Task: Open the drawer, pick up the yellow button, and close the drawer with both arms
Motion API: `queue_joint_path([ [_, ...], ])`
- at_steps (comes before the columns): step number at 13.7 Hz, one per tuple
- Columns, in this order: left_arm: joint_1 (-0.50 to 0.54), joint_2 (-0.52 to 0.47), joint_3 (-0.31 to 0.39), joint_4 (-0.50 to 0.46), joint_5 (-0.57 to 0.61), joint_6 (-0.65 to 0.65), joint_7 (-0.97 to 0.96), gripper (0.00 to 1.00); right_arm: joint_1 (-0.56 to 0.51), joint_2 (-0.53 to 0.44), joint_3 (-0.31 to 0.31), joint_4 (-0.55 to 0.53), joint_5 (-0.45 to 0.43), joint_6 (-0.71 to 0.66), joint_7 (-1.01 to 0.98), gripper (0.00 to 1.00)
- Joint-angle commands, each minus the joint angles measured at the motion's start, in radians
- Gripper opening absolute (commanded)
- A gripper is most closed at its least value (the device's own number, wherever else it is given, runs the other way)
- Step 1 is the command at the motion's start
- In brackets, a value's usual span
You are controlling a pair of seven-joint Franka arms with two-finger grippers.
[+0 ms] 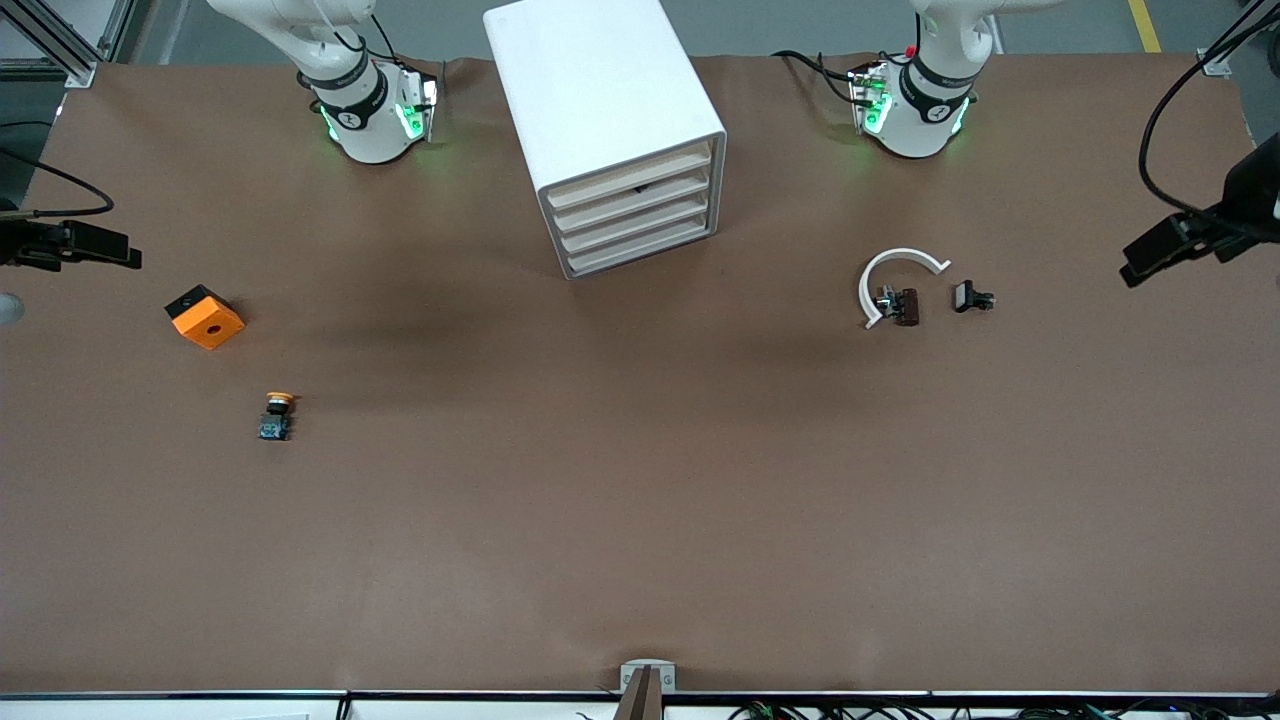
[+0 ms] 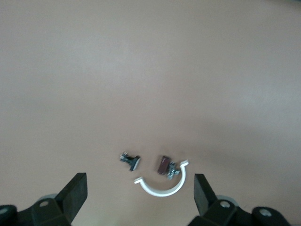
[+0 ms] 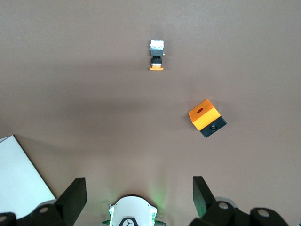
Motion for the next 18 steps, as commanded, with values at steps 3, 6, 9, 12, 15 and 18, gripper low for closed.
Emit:
queue_joint_path([
  [3, -0.029, -0.097, 0.03, -0.115, -0.003, -0.003, 0.05, 1.0, 0.004, 0.029, -0.002, 0.102, -0.012, -0.013, 0.013, 1.0],
  [6, -0.032, -0.097, 0.012, -0.124, -0.037, -0.002, 0.063, 1.0, -0.004, 0.029, -0.006, 0.129, -0.009, -0.014, 0.015, 1.0],
  [9, -0.03, -0.097, 0.005, -0.123, -0.039, -0.003, 0.082, 1.0, 0.005, 0.006, -0.002, 0.128, -0.003, -0.034, 0.152, 1.0],
  [12, -0.018, -0.102, 0.012, -0.126, -0.04, -0.008, 0.19, 1.0, 0.036, -0.017, 0.003, 0.128, -0.012, -0.059, 0.239, 1.0],
  [15, -0.018, -0.102, 0.015, -0.126, -0.042, -0.019, 0.193, 1.0, 0.033, -0.066, -0.003, 0.123, -0.007, -0.025, 0.227, 1.0],
  [18, -0.01, -0.102, 0.018, -0.126, -0.045, -0.025, 0.193, 1.0, 0.03, -0.094, -0.006, 0.088, -0.004, -0.007, 0.129, 1.0],
])
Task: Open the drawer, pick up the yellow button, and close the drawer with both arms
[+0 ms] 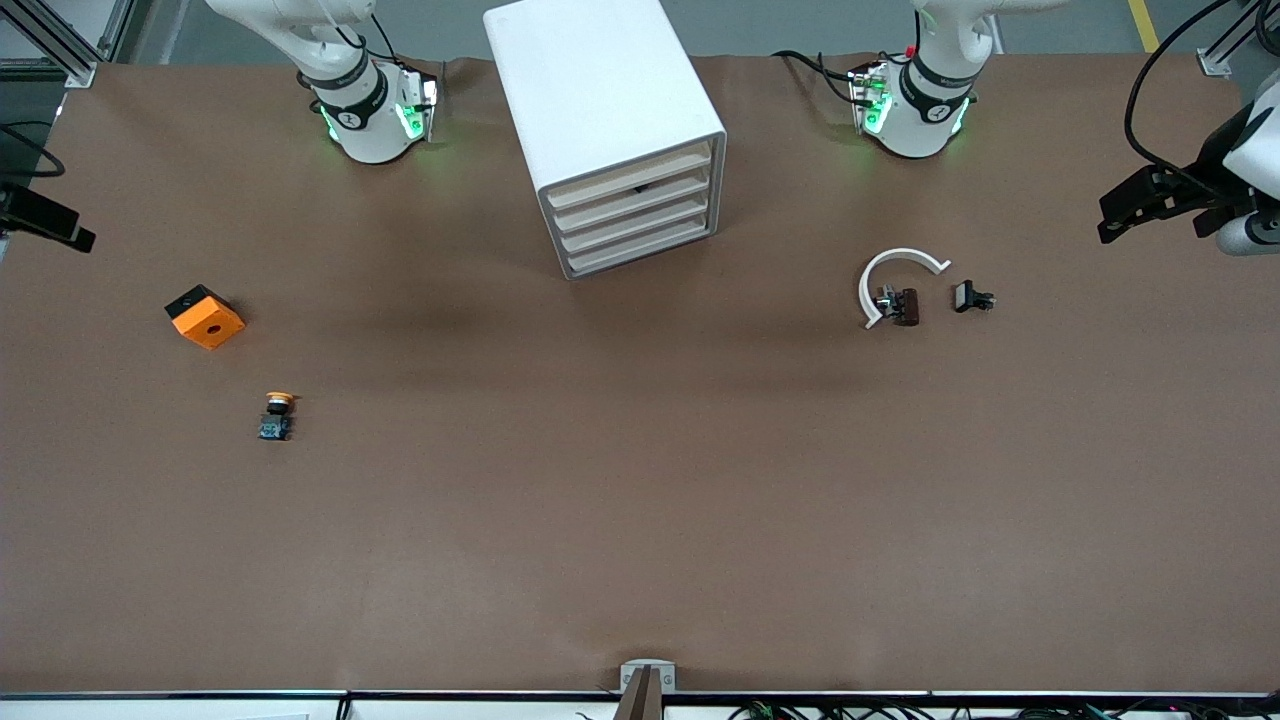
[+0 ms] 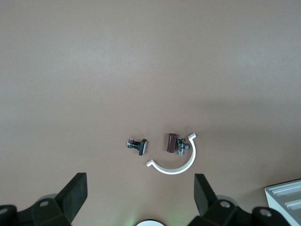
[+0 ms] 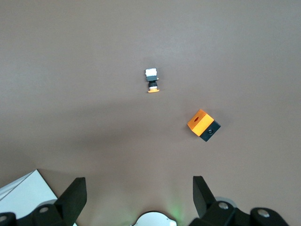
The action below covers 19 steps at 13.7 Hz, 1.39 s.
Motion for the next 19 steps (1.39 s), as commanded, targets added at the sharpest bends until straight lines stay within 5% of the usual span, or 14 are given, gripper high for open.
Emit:
queue_joint_path([
  [1, 0.025, -0.027, 0.002, -0.027, -0.026, -0.01, 0.02, 1.0, -0.003, -0.044, -0.004, -0.055, -0.003, 0.029, -0.055, 1.0],
  [8, 0.04, -0.039, 0.002, -0.037, -0.043, -0.016, 0.021, 1.0, -0.027, -0.113, -0.004, -0.157, -0.001, 0.066, -0.124, 1.0],
  [12, 0.04, -0.038, 0.002, -0.033, -0.043, -0.015, 0.02, 1.0, -0.043, -0.225, -0.004, -0.314, -0.001, 0.139, -0.126, 1.0],
  [19, 0.039, -0.027, 0.002, -0.022, -0.043, -0.016, 0.018, 1.0, -0.043, -0.232, -0.004, -0.32, -0.003, 0.147, -0.126, 1.0],
])
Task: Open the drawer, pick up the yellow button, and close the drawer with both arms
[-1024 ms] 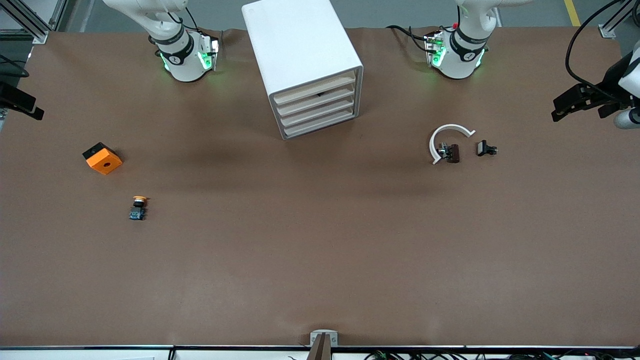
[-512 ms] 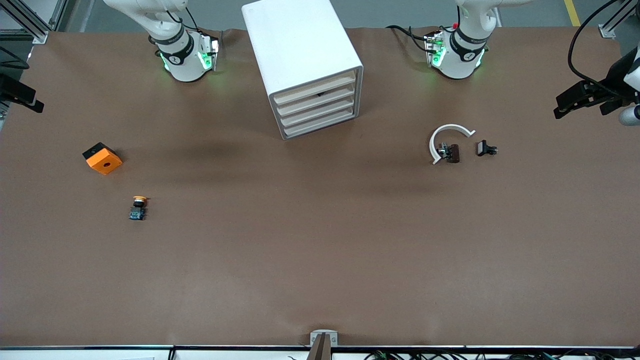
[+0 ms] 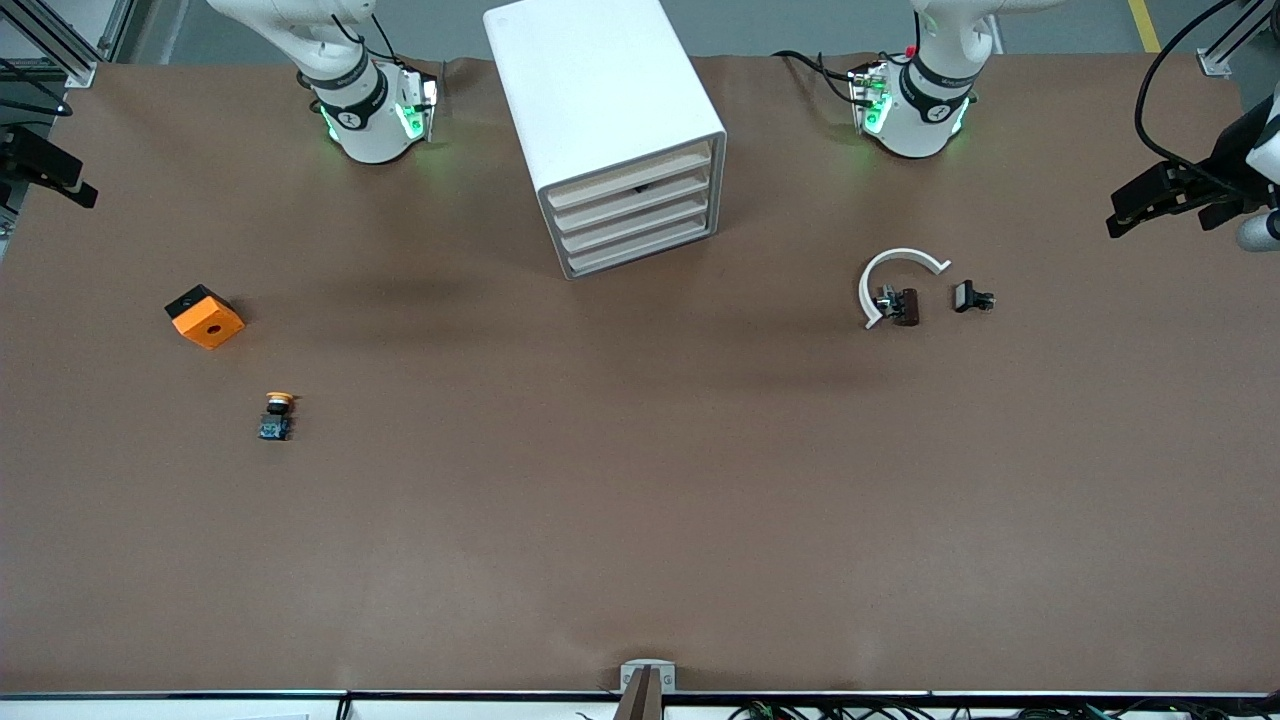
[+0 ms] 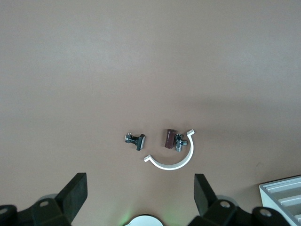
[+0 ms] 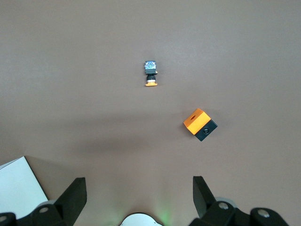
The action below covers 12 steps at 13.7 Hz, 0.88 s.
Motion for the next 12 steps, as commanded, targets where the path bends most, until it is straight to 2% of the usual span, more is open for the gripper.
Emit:
queue_joint_path([
  [1, 0.003, -0.009, 0.003, 0.007, -0.013, -0.005, 0.014, 1.0, -0.008, -0.022, 0.01, -0.021, -0.003, 0.014, -0.011, 1.0],
  [12, 0.003, 0.011, 0.001, 0.035, -0.01, -0.004, 0.02, 1.0, 0.01, -0.024, 0.017, -0.021, -0.001, 0.016, -0.009, 1.0],
])
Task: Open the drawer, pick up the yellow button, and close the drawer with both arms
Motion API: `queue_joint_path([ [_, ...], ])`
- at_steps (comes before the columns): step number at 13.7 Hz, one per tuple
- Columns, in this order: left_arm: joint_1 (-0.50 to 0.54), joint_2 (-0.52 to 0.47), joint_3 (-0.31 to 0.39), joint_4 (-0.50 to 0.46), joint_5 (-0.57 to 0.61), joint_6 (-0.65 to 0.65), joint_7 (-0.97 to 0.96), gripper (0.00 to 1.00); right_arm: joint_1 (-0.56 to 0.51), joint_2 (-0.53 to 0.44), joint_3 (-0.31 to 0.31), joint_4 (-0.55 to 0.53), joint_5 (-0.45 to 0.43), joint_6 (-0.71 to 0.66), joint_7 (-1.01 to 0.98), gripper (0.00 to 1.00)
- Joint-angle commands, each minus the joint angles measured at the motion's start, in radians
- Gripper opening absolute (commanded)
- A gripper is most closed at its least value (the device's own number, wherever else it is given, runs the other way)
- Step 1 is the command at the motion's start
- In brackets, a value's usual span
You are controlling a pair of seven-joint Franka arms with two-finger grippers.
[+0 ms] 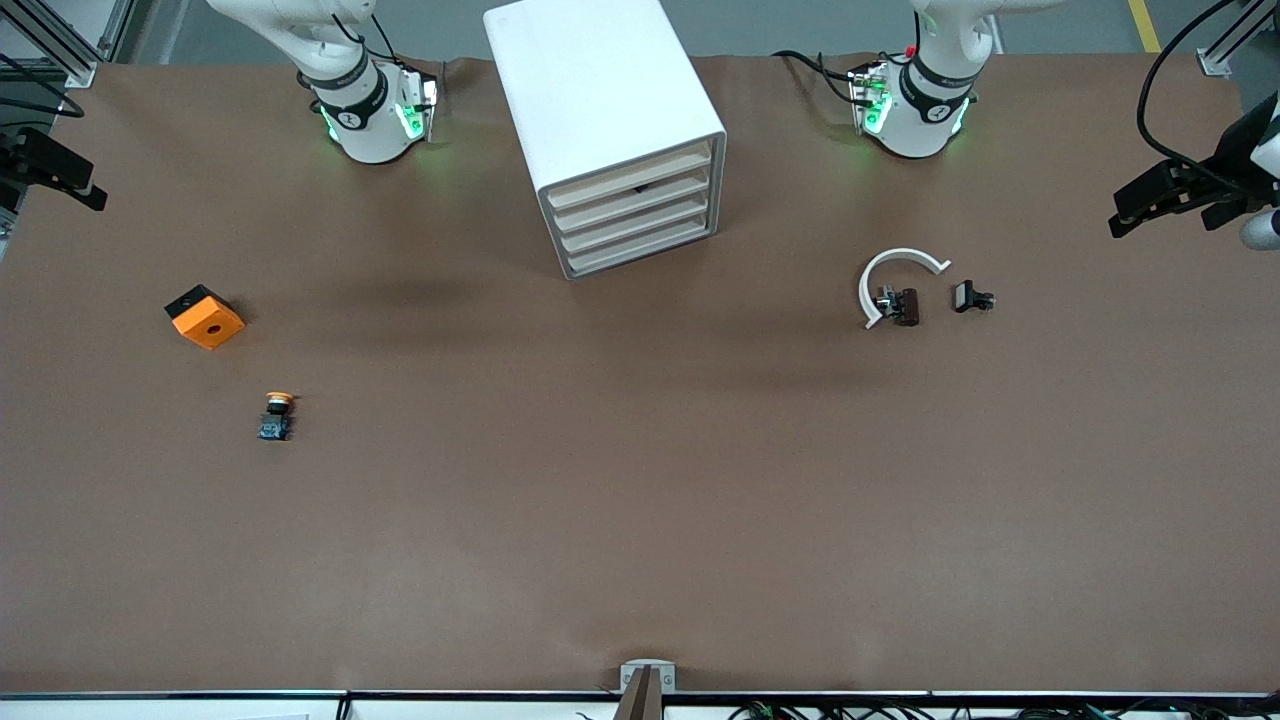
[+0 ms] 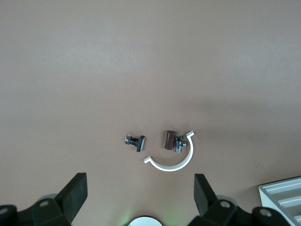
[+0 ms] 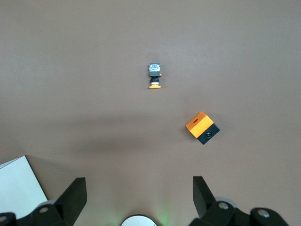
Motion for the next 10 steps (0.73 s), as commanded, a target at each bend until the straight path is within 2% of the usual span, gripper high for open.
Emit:
queue_joint_path([
  [1, 0.002, 0.025, 0.001, 0.049, -0.005, -0.005, 0.019, 1.0, 0.003, -0.024, 0.001, -0.02, -0.001, 0.008, -0.007, 1.0],
  [10, -0.006, 0.043, -0.005, 0.067, 0.001, -0.007, 0.008, 1.0, 0.006, -0.025, 0.002, -0.021, -0.001, 0.005, -0.007, 1.0],
])
